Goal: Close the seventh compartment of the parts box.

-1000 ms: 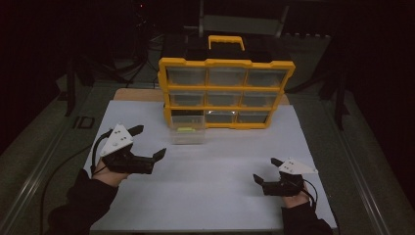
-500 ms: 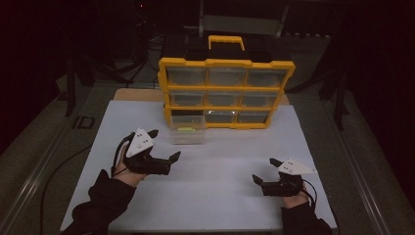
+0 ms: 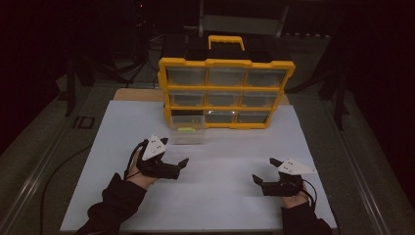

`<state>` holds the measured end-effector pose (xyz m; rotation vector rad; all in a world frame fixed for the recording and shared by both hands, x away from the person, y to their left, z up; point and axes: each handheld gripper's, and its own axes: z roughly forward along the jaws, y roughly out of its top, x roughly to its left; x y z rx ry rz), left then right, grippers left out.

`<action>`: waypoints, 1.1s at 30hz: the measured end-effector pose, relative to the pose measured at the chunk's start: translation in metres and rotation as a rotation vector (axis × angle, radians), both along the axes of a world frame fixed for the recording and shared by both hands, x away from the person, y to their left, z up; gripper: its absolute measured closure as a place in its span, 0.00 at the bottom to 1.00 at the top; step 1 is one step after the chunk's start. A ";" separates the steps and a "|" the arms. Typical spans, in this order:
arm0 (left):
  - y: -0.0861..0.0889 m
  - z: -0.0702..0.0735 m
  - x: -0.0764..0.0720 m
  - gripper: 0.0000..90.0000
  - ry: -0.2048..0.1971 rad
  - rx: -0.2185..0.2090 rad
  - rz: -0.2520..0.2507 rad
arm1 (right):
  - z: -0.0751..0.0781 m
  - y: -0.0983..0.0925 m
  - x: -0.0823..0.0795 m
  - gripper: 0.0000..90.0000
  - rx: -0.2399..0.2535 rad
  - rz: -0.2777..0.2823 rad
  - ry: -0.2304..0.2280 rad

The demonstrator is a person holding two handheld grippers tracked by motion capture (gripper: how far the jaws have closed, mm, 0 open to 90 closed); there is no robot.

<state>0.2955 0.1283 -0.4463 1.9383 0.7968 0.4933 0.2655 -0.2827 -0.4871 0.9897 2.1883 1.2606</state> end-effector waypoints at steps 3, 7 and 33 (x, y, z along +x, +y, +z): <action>-0.003 -0.007 0.001 0.04 0.007 0.006 -0.004 | 0.000 0.000 0.000 0.11 -0.001 0.000 -0.001; -0.009 -0.016 0.005 0.06 0.021 0.025 0.001 | 0.000 0.000 0.000 0.11 0.000 0.002 0.000; -0.020 -0.043 0.019 0.68 0.053 0.081 0.070 | 0.000 0.000 0.000 0.11 -0.004 0.004 0.000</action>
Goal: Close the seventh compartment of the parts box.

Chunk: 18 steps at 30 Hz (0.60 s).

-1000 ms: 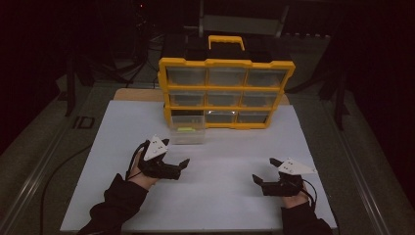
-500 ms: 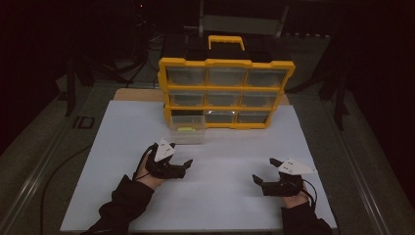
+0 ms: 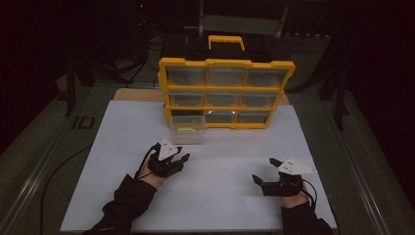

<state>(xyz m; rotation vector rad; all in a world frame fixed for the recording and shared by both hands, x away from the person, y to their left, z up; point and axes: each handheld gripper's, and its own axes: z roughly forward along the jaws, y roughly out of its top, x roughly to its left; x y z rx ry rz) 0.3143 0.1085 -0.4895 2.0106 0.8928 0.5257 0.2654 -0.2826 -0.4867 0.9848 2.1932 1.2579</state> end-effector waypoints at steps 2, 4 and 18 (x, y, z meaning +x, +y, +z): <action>0.001 0.000 0.001 0.74 0.002 -0.005 0.013 | 0.000 0.000 0.000 0.11 -0.001 0.000 0.000; 0.002 0.000 0.003 0.80 0.003 -0.006 0.025 | 0.000 0.000 0.000 0.11 0.001 0.001 0.000; 0.002 -0.005 0.016 0.99 0.000 0.046 0.064 | 0.000 0.001 0.000 0.11 -0.002 0.005 0.000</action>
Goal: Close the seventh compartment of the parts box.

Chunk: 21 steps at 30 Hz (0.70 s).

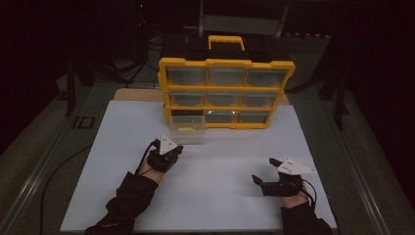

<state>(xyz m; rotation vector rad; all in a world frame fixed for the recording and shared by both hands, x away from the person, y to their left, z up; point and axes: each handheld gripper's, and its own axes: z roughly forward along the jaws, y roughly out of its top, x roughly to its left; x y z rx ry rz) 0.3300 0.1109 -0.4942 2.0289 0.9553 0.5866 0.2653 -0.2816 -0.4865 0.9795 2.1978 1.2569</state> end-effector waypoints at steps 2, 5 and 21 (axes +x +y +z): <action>-0.001 -0.001 0.002 1.00 -0.008 0.003 0.004 | 0.000 0.000 0.000 0.11 0.000 0.000 0.001; -0.002 -0.003 0.005 1.00 -0.019 0.009 0.013 | 0.000 -0.001 0.000 0.11 0.003 -0.003 0.001; -0.010 -0.002 0.017 1.00 -0.016 0.014 0.019 | 0.000 -0.002 0.000 0.11 0.007 -0.002 0.004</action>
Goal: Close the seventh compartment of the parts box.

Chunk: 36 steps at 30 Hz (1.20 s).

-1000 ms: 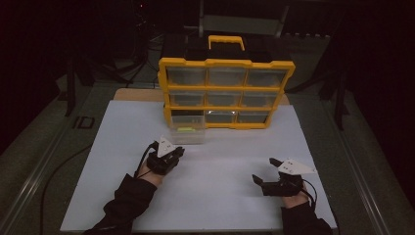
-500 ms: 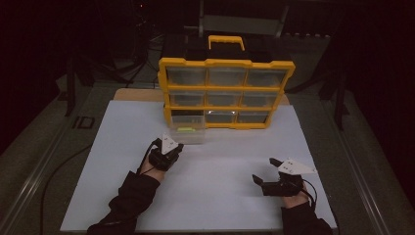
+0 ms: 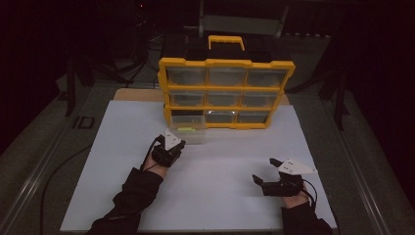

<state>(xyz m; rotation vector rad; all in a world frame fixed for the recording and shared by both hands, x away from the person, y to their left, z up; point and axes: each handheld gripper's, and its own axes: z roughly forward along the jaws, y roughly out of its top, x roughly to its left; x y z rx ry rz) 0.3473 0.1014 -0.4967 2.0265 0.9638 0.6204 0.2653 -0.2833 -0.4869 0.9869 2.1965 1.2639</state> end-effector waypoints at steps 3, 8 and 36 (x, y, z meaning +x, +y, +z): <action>0.000 -0.001 0.003 1.00 0.006 0.000 0.005 | 0.000 0.000 0.000 0.11 -0.002 -0.002 0.002; 0.000 -0.002 0.008 1.00 0.015 0.005 0.011 | 0.000 0.000 0.000 0.11 -0.001 0.000 0.002; -0.005 -0.004 0.027 1.00 -0.007 0.030 0.044 | -0.002 -0.001 0.002 0.11 -0.004 0.001 0.004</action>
